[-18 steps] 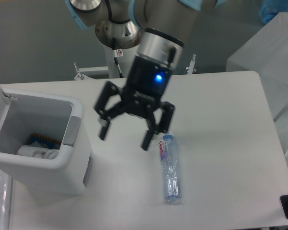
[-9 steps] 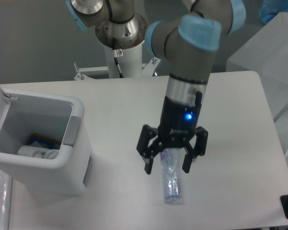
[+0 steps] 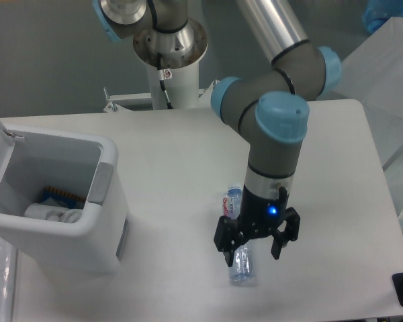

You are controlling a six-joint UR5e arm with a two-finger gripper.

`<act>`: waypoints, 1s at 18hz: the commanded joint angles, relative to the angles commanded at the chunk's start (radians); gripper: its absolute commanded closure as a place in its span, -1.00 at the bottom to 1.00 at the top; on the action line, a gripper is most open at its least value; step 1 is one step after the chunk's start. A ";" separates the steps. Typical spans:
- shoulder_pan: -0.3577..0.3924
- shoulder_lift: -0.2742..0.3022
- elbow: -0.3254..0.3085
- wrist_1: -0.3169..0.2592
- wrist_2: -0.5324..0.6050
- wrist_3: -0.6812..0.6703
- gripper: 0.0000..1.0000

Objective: Place the trash in the trash can
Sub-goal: 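Lower the gripper around the bottle and close on it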

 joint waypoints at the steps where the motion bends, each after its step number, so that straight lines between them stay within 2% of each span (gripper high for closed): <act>1: 0.002 -0.011 0.000 0.003 0.006 0.002 -1.00; 5: 0.000 -0.044 0.006 0.012 0.063 0.034 -1.00; 8: -0.002 -0.060 -0.002 0.078 0.116 0.025 -1.00; 12: -0.043 -0.086 0.005 0.080 0.227 0.017 -1.00; 18: -0.077 -0.100 -0.041 0.077 0.227 0.017 -1.00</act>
